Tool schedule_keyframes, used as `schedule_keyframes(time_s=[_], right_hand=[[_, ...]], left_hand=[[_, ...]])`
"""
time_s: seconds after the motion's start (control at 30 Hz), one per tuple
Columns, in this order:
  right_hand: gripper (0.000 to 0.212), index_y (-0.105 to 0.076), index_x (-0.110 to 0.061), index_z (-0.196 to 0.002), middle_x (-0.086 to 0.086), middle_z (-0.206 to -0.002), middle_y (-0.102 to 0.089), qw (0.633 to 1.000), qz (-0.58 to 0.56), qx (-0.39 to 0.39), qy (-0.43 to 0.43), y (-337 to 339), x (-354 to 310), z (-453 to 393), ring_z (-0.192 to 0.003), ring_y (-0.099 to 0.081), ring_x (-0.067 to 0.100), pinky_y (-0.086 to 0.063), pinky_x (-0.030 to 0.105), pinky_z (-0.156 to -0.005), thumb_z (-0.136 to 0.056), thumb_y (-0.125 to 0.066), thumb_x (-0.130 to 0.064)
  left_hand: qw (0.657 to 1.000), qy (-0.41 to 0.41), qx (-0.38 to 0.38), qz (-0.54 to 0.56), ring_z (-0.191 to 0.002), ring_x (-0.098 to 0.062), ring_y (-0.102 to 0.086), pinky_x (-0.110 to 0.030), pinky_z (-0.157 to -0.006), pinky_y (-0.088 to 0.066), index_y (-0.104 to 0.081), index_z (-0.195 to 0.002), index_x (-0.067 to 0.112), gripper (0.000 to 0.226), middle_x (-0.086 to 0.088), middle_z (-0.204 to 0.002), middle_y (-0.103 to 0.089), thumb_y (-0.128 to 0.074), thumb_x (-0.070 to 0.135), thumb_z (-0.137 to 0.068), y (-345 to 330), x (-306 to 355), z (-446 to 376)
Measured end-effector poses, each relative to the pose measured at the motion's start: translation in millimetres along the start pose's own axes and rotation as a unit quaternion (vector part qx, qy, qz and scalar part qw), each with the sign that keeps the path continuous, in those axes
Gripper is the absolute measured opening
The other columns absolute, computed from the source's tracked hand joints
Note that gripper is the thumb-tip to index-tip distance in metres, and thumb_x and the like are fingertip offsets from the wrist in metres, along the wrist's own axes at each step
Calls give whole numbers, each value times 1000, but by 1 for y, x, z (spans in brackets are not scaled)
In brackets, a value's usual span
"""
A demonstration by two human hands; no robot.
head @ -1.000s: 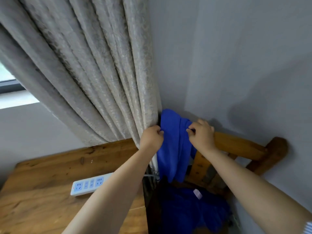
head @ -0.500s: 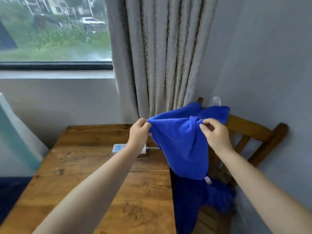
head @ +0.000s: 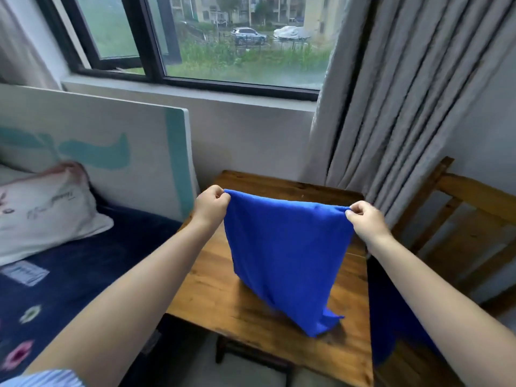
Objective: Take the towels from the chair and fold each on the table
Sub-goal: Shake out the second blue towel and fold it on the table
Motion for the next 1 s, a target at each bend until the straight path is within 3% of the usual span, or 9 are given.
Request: schedule_keyframes(time_s=[0.2, 0.3, 0.47, 0.63, 0.77, 0.87, 0.9, 0.93, 1.0], right_hand=[[8, -51, -5, -82, 12, -82, -52, 994, 70, -88, -9, -67, -8, -11, -78, -44, 23, -31, 29, -54, -89, -47, -3], [7, -50, -6, -88, 12, -86, -53, 994, 29, -106, -26, -95, -13, -26, -80, -46, 23, -34, 27, -55, -92, -45, -6], [11, -52, -6, -87, 12, -85, -54, 992, 76, -99, -2, -117, -27, -81, -80, -48, 25, -42, 34, -68, -92, -43, -8], [19, -58, 0, -99, 23, -97, -60, 973, 202, -70, 85, -147, -47, -126, -94, -54, 37, -36, 32, -70, -92, -40, -4], [19, -57, 3, -97, 19, -103, -54, 917, 346, -127, 154, -214, -37, -113, -83, -53, 34, -34, 33, -64, -86, -41, 5], [22, -62, -2, -69, 17, -79, -59, 834, 453, -202, 239, -275, -20, -76, -55, -59, 32, -18, 22, -45, -53, -77, -2], [27, -64, -3, -74, 17, -83, -61, 805, 476, -245, 258, -297, -4, -57, -61, -62, 32, -24, 23, -45, -52, -79, -7], [27, -63, -2, -93, 19, -101, -59, 789, 460, -312, 263, -320, 18, -33, -81, -63, 33, -38, 30, -56, -67, -71, -8], [33, -51, -3, -118, 16, -129, -45, 756, 433, -432, 232, -350, 73, 11, -111, -53, 32, -41, 37, -86, -85, -46, -5]], left_hand=[[989, 44, -6, -144, -78, -22, -46, -27, -58, -33, -47, -68, 12, 24, -2, -70, -51, -45, 11, -92, 36, -59, -18], [983, 49, -2, -175, -80, -21, -47, -25, -68, -33, -50, -79, 8, 16, -6, -82, -55, -45, 13, -93, 40, -70, -40], [977, 41, 30, -207, -85, -20, -46, -26, -73, -35, -60, -99, 5, 21, -9, -97, -60, -43, 16, -95, 40, -56, -97], [945, 36, -3, -325, -102, -32, -55, -32, -76, -41, -57, -104, 7, 23, -14, -112, -62, -38, 19, -97, 9, -60, -147], [894, 92, -66, -434, -103, -29, -56, -31, -69, -38, -55, -105, 9, 20, -10, -113, -60, -38, 14, -97, -20, -112, -155], [870, 143, -116, -458, -109, -29, -55, -33, -74, -42, -54, -112, 9, 22, -10, -120, -58, -38, 10, -96, -39, -159, -142], [860, 158, -138, -464, -112, -30, -55, -34, -79, -44, -54, -113, 9, 23, -11, -123, -57, -39, 10, -96, -46, -175, -137], [854, 172, -157, -465, -115, -30, -54, -34, -84, -45, -54, -114, 9, 23, -11, -125, -56, -40, 11, -97, -53, -189, -130], [843, 193, -191, -465, -119, -30, -53, -34, -89, -45, -54, -116, 9, 23, -11, -128, -55, -43, 12, -97, -62, -214, -117]])
Point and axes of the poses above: each hand's wrist, its own z-axis away from the middle knuckle, its own y-axis out of the back of the hand, x = y × z, the point moved 10 cm from there along -z, towards the middle knuckle
